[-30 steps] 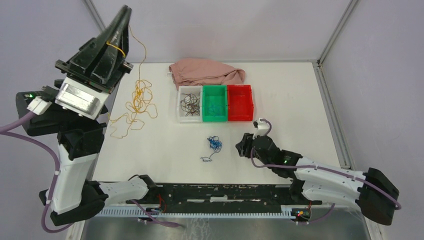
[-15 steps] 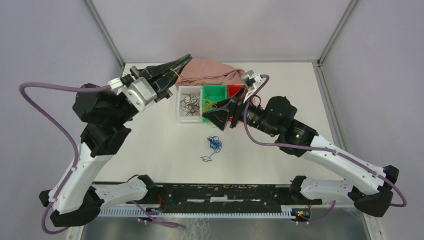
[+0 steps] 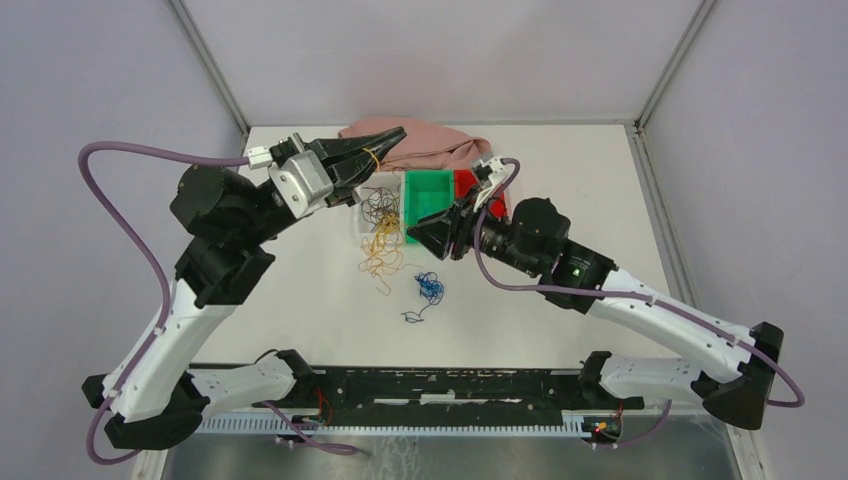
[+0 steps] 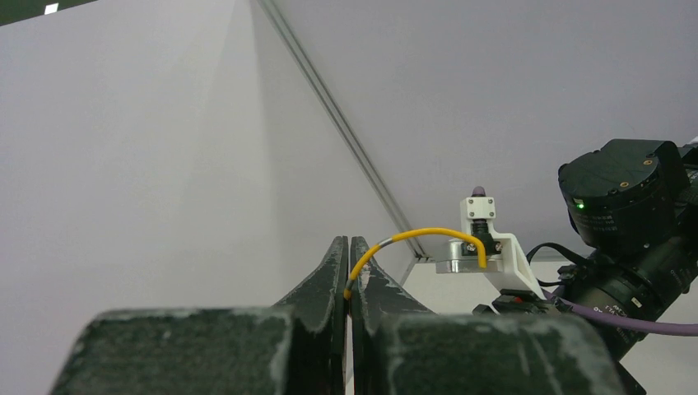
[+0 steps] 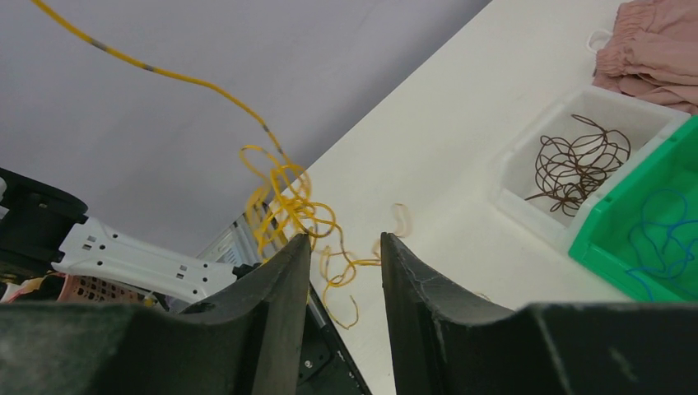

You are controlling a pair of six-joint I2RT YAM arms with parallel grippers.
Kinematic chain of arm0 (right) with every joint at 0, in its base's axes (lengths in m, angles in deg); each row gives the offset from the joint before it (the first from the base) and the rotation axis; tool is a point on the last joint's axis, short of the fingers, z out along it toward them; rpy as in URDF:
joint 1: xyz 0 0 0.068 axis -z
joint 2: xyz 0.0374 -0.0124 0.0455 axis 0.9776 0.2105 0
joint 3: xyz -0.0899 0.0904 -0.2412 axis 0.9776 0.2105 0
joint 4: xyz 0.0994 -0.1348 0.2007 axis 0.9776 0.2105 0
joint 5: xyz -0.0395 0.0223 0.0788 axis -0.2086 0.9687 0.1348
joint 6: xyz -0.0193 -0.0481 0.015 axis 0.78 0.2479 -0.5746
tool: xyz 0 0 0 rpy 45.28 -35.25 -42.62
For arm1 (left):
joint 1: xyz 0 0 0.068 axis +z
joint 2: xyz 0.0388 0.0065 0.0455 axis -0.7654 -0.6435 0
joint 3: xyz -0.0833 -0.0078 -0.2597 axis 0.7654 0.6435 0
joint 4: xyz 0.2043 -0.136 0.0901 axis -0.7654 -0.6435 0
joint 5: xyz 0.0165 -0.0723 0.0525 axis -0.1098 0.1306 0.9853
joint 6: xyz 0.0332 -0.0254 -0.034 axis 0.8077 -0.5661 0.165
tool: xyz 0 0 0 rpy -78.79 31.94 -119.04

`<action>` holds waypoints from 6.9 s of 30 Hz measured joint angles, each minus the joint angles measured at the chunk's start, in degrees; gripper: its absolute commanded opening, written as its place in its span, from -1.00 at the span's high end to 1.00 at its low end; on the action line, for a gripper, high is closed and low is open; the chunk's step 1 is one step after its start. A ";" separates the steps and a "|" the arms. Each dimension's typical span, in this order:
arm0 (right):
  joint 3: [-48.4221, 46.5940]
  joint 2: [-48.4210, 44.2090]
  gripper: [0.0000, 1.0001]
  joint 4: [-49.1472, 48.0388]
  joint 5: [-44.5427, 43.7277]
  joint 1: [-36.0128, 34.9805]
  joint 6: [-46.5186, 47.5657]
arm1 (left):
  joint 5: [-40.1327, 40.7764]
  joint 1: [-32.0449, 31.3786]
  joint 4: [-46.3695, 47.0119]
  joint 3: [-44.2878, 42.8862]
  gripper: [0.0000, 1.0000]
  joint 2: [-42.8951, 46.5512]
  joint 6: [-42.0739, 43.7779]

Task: Untangle the cables
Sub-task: Untie the cable.

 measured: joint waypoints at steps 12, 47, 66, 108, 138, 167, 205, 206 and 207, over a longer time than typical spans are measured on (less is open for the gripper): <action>0.11 1.20 -0.10 -1.86 -0.39 0.00 -0.90 | -0.35 0.00 0.00 0.02 0.94 -0.02 -0.92; 5.33 -4.48 -0.13 -2.58 0.42 0.00 -2.38 | -0.35 0.00 0.00 0.00 0.94 0.26 -0.92; 4.98 -0.90 -0.04 -5.95 -6.08 0.00 -2.01 | -0.96 0.00 0.00 0.00 0.94 0.26 -0.98; 4.96 4.15 -0.05 -15.30 -17.86 -2.78 -1.99 | -6.47 0.00 -3.28 -2.78 0.94 -1.75 -6.78; 3.41 12.66 0.04 -22.23 -20.79 -6.91 -4.85 | -8.00 0.00 -5.55 -6.71 0.94 -3.93 -9.86; 26.45 12.33 0.18 -17.59 -33.79 -6.56 -12.28 | -7.87 0.00 -9.38 -18.67 0.94 -6.08 -5.31; 41.40 8.70 0.37 -8.94 -37.94 -0.98 -22.49 | 6.34 0.00 10.62 -30.71 0.94 -10.54 16.33; 41.40 8.44 0.37 -8.55 -38.12 -0.87 -22.49 | 6.93 0.00 11.93 -30.53 0.94 -10.73 17.00; 41.42 8.22 0.38 -8.33 -38.32 -0.74 -22.53 | 7.85 0.00 13.62 -30.75 0.94 -11.32 17.81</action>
